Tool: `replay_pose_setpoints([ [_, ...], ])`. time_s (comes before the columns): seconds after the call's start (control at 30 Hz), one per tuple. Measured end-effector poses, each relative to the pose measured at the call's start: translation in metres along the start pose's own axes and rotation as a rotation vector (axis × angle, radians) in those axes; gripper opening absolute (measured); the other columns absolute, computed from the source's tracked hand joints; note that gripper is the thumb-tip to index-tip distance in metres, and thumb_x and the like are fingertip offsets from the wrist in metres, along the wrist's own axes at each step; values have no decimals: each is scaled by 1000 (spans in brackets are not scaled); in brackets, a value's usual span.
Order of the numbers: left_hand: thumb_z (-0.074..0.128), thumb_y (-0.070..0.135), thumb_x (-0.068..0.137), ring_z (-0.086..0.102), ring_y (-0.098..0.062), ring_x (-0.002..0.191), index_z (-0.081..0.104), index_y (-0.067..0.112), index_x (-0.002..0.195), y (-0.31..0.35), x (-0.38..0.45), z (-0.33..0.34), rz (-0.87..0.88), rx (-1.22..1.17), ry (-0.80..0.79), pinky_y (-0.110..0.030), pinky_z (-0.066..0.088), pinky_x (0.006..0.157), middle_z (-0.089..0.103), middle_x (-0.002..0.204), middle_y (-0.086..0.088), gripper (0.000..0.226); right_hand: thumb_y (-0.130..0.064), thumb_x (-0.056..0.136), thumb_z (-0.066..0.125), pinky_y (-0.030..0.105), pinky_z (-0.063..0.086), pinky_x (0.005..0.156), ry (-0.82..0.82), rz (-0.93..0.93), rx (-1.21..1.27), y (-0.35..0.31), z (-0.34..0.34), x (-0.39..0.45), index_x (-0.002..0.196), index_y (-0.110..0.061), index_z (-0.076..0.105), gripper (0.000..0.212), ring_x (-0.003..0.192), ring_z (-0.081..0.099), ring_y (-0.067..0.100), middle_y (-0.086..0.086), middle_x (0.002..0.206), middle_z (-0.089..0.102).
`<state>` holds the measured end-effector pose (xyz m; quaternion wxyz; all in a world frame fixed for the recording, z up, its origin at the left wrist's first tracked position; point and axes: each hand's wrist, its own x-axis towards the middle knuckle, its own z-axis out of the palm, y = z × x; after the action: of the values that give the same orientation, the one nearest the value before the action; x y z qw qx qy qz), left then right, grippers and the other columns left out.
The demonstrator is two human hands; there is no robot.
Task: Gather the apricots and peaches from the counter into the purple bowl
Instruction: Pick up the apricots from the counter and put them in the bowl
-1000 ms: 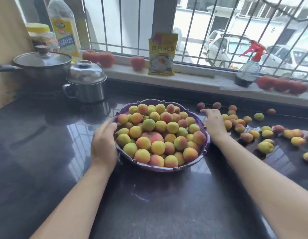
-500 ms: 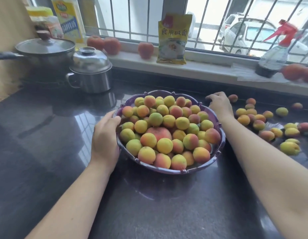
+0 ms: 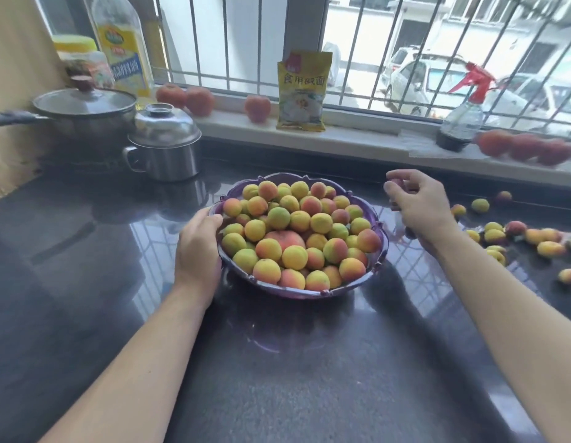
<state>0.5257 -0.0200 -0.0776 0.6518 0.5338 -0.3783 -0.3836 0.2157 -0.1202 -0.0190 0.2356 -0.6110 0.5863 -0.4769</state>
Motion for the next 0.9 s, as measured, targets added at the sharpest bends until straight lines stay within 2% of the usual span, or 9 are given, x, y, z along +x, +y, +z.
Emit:
replay_pose_setpoints([
  [0.07,52,39,82,69,-42,109,78,27,89,0,0,0,-6,0,2,-68,50,103,77,106,-16,30,-16,100,62,12,51,56,-62,-31,84,-30,-6,-13,124,-18,64,25,93,69,20,0,104,66],
  [0.17,52,43,79,68,-45,113,79,28,91,1,-1,0,-4,-2,5,-68,50,103,78,104,-13,33,-12,99,62,24,60,83,-266,-133,83,-66,-5,-35,129,-18,63,30,97,72,13,-3,110,71],
  [0.27,54,49,74,68,-44,111,76,20,94,2,-1,-1,-2,2,18,-69,49,103,76,105,-17,41,-13,95,68,33,57,90,-447,-368,-187,-81,14,-57,123,-22,68,29,98,69,10,-8,110,68],
  [0.37,54,50,72,68,-42,108,74,19,94,3,0,-1,4,8,10,-68,49,103,75,108,-18,44,-18,92,70,42,51,93,-519,-639,-470,-76,41,-67,118,-24,70,26,106,57,15,-7,113,61],
  [0.43,53,50,72,68,-43,109,75,22,93,3,1,0,6,3,8,-67,49,103,76,107,-17,42,-26,94,68,46,49,95,-528,-715,-583,-71,53,-68,118,-26,69,25,113,48,18,-7,115,59],
  [0.6,52,49,75,66,-44,111,76,25,92,3,1,0,29,11,11,-68,48,102,77,104,-12,38,-38,92,69,42,44,98,-454,-782,-659,-68,57,-62,111,-27,74,22,109,46,19,-6,108,65],
  [0.73,51,47,76,66,-45,111,75,23,94,1,2,-1,31,25,9,-68,49,101,77,103,-13,38,-41,96,64,39,43,97,-495,-771,-717,-74,54,-58,110,-31,75,20,104,40,14,-10,105,63],
  [0.83,51,44,79,65,-45,111,74,22,94,1,2,-1,29,38,2,-68,49,101,75,104,-16,34,-40,99,60,39,42,98,-528,-732,-749,-78,58,-62,116,-30,72,24,112,41,18,-8,114,56],
  [0.9,51,42,82,66,-43,112,74,23,96,3,1,-2,20,43,-3,-66,50,102,76,106,-14,33,-37,99,61,36,41,100,-475,-684,-626,-77,53,-65,123,-28,69,27,119,42,16,-7,122,53],
])
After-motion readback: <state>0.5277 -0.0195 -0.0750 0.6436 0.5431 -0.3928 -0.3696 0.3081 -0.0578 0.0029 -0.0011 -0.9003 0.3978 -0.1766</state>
